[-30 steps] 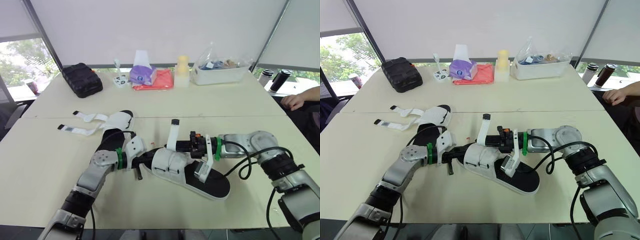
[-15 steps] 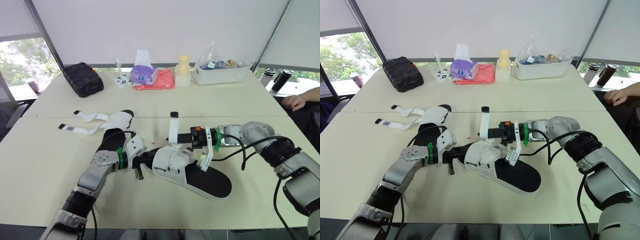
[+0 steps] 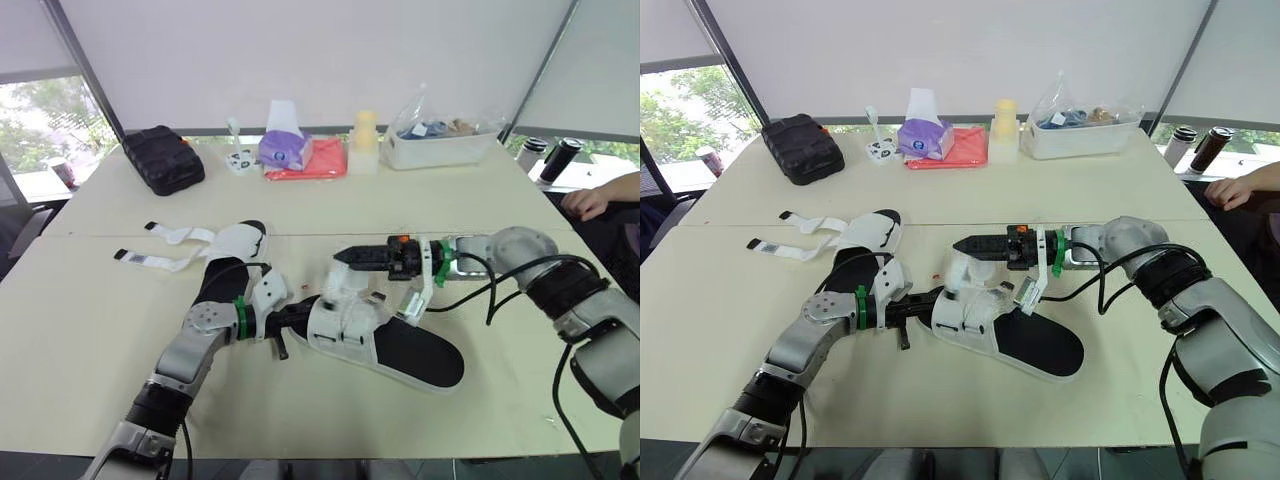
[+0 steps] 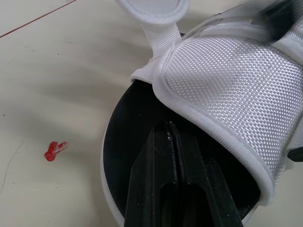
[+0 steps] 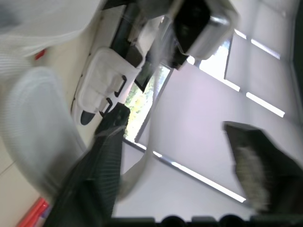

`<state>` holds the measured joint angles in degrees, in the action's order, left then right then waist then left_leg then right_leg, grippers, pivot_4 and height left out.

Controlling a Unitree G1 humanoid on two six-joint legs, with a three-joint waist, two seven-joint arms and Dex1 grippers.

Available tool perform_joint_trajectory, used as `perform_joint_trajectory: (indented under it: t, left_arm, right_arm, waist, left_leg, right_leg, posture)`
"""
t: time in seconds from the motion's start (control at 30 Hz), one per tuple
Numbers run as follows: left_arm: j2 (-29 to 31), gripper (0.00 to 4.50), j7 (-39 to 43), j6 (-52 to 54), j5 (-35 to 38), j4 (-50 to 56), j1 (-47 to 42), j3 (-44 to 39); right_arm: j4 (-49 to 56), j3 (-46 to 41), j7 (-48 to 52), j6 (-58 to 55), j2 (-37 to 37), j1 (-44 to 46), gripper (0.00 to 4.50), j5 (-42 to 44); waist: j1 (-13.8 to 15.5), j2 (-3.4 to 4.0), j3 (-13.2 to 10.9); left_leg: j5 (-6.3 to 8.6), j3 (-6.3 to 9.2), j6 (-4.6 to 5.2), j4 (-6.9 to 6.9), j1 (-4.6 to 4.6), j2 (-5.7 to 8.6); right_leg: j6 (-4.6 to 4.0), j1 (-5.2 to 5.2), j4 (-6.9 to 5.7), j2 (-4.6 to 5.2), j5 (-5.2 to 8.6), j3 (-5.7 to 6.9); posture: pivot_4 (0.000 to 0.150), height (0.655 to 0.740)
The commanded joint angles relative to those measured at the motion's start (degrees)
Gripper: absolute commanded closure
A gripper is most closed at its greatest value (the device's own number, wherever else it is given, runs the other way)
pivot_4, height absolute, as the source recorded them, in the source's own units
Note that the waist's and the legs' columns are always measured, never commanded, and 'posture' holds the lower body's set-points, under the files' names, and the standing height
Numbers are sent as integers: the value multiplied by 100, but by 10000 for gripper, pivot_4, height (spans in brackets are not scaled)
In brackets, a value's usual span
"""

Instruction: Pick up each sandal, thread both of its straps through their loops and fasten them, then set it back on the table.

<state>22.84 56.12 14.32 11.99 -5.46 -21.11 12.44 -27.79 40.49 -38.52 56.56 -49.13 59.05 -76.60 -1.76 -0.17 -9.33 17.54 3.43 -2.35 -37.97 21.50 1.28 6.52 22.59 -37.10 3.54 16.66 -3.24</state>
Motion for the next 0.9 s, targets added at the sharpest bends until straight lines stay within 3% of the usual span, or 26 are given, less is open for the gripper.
perform_joint_trajectory:
  t: [0.03, 0.2, 0.33, 0.37, 0.43, 0.53, 0.6, 0.7, 0.73, 0.8, 0.9]
  left_arm:
    - [19, 45000, 44, 171, -87, -109, 194, 201]
    - [16, 45000, 70, 147, -105, -178, 149, 195]
    - [4, 45000, 60, 127, -114, -206, 133, 195]
    - [5, 45000, 58, 122, -115, -194, 149, 196]
    - [8, 45000, 54, 118, -112, -161, 186, 199]
    - [6, 45000, 52, 110, -114, -144, 213, 201]
    - [-1, 45000, 52, 90, -125, -161, 208, 203]
    - [-6, 45000, 70, 42, -148, -213, 169, 212]
    - [-5, 45000, 82, 21, -153, -242, 153, 213]
    - [-3, 45000, 109, -10, -157, -283, 128, 222]
    - [-16, 45000, 135, -54, -157, -366, 70, 240]
  right_arm:
    - [235, -331, 327, 403, -181, -146, 9405, 692]
    - [991, -603, 622, 830, -482, -600, 9405, 1023]
    - [432, -1036, 1382, 765, -571, -815, 9405, 2132]
    - [201, -1084, 1872, 704, -575, -862, 9405, 2854]
    - [295, -884, 3569, 161, -743, -1219, 9405, 5408]
    - [2086, -1175, 6036, -2520, -1070, -2176, 9405, 9426]
    - [3440, -1663, 6629, -4536, -1404, -2665, 9405, 11617]
    - [4817, -2590, 6737, -6719, -1900, -3257, 9405, 14526]
    - [5210, -2874, 6796, -7222, -2102, -3542, 9405, 15353]
    - [5782, -3315, 6787, -7820, -2276, -4106, 9405, 16170]
    - [6330, -3573, 6586, -8317, -2154, -4665, 9405, 16302]
  waist:
    - [-17, 0, 0]
    - [-45, 1, 0]
    - [-55, 0, 0]
    - [-58, 0, 0]
    - [-52, -2, -1]
    - [-44, -2, -1]
    - [-39, 1, 0]
    - [-9, 2, 0]
    - [5, 0, 0]
    - [75, -4, 2]
    - [111, -9, 5]
  left_leg:
    - [0, 1, 0, -1, 0, 0]
    - [1, 2, 1, -3, -2, 1]
    - [0, 1, 2, -8, -7, 1]
    - [1, 1, 3, -9, -9, 0]
    - [2, 2, 6, -9, -13, -4]
    - [10, 12, 22, -9, -12, -22]
    - [14, 14, 29, -10, -9, -22]
    - [15, 17, 31, -17, -9, -23]
    - [17, 19, 33, -16, -8, -23]
    - [20, 22, 39, -14, -6, -35]
    - [22, 22, 42, -14, -2, -46]
  right_leg:
    - [0, -1, -1, 1, 0, 0]
    - [0, -1, -3, 2, 0, 0]
    - [1, -11, -3, 3, -1, 0]
    - [1, -14, -3, 4, -1, 0]
    - [1, -22, 0, 4, -1, 0]
    - [1, -36, 11, 6, 0, 4]
    - [1, -37, 14, 10, 0, 5]
    - [1, -38, 13, 20, -1, 8]
    - [1, -38, 13, 27, -1, 9]
    - [0, -40, 22, 24, 0, 9]
    - [-1, -37, 31, 15, 0, 12]
  posture:
    - [1500, 7400]
    - [1500, 7400]
    - [1500, 7400]
    - [1500, 7400]
    - [1500, 7400]
    - [1500, 7400]
    - [1500, 7400]
    - [1500, 7400]
    - [1500, 7400]
    - [1500, 7400]
    - [1500, 7400]
